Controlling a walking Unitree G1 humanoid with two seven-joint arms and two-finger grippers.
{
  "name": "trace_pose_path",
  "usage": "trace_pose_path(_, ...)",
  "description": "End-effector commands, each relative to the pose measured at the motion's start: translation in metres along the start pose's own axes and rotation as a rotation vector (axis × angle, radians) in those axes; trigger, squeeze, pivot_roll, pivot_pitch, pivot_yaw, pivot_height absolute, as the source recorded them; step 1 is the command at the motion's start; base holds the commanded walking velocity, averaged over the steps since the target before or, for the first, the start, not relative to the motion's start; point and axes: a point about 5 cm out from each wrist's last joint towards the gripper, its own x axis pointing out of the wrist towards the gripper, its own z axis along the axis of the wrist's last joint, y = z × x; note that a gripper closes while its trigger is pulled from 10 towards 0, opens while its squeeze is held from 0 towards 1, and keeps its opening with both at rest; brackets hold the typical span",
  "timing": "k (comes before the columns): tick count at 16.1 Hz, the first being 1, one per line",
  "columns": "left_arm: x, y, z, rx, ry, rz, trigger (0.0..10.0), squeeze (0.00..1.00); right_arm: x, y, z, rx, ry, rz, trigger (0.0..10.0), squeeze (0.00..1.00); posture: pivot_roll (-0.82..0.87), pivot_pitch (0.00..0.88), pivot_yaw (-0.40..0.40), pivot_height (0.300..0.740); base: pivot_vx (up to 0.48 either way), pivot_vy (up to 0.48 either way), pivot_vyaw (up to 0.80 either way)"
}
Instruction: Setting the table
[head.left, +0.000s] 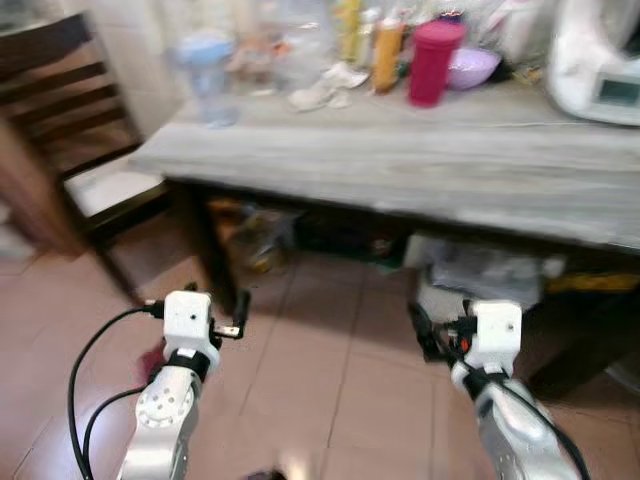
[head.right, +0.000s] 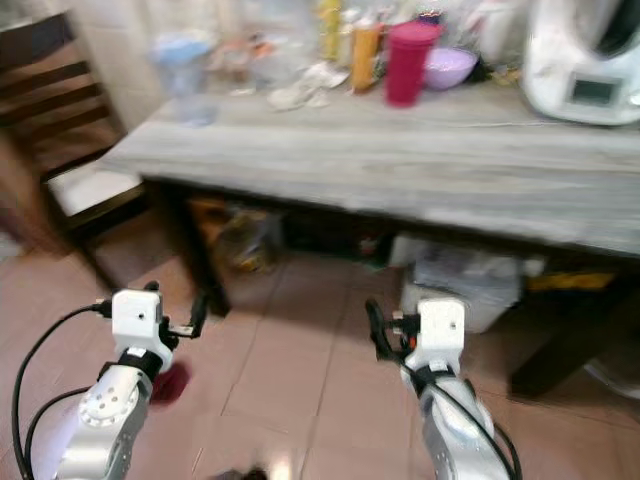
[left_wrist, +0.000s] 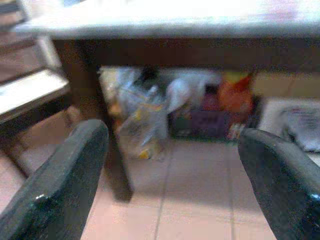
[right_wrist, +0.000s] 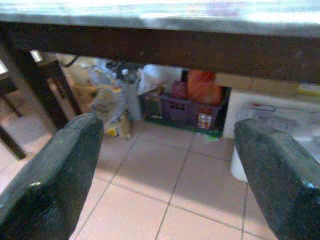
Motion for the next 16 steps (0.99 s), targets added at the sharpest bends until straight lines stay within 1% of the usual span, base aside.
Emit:
trace_pose_path(1,0.0,0.002,0.0,0.011,0.007,-0.006,10.0,0.0,-0.002,-0.005,-0.002,0.004,0.009,-0.02,10.0,0.0,-0.22,0.072,0.039,0.74,-0.315,0.0,0.0)
trace_pose_path(3,0.0,0.002,0.0,0.012,0.007,-0.007,10.0,0.0,-0.002,-0.006,-0.001,0.001,0.003,-0.021,10.0,0.0,-0.22,0.07,0.041,0.74,-0.319,0.0,0.0)
trace_pose_path(5,0.001,0.0,0.003,0.002,-0.018,-0.041,10.0,0.0,0.0,-0.009,0.004,-0.013,-0.018,-0.046,10.0,0.0,-0.22,0.07,0.048,0.74,0.0,0.0,0.0)
trace_pose_path(6,0.0,-0.006,0.009,-0.031,-0.048,-0.084,10.0,0.0,0.0,-0.011,0.007,-0.007,-0.037,-0.058,10.0,0.0,-0.22,0.07,0.048,0.74,0.0,0.0,0.0)
trace_pose_path(8,0.001,-0.01,0.016,-0.038,-0.075,-0.112,10.0,0.0,-0.001,-0.01,0.011,-0.003,-0.051,-0.053,10.0,0.0,-0.23,0.074,0.053,0.74,0.0,0.0,0.0)
trace_pose_path(9,0.003,-0.011,0.023,-0.035,-0.101,-0.12,10.0,0.0,-0.002,-0.008,0.015,-0.042,-0.07,-0.04,10.0,0.0,-0.23,0.076,0.051,0.74,0.0,0.0,0.0)
trace_pose_path(10,0.005,-0.012,0.03,-0.063,-0.12,-0.134,10.0,0.0,-0.002,-0.006,0.019,-0.052,-0.086,-0.035,10.0,0.0,-0.23,0.077,0.051,0.74,0.0,0.0,0.0)
trace_pose_path(11,0.008,-0.012,0.035,-0.07,-0.133,-0.139,10.0,0.0,-0.001,-0.006,0.021,-0.054,-0.095,-0.034,10.0,0.0,-0.23,0.079,0.052,0.74,0.0,0.0,0.0)
trace_pose_path(16,0.009,-0.013,0.037,-0.078,-0.129,-0.157,10.0,0.0,0.0,-0.006,0.022,-0.053,-0.094,-0.047,10.0,0.0,-0.23,0.085,0.064,0.74,0.0,-0.348,0.0)
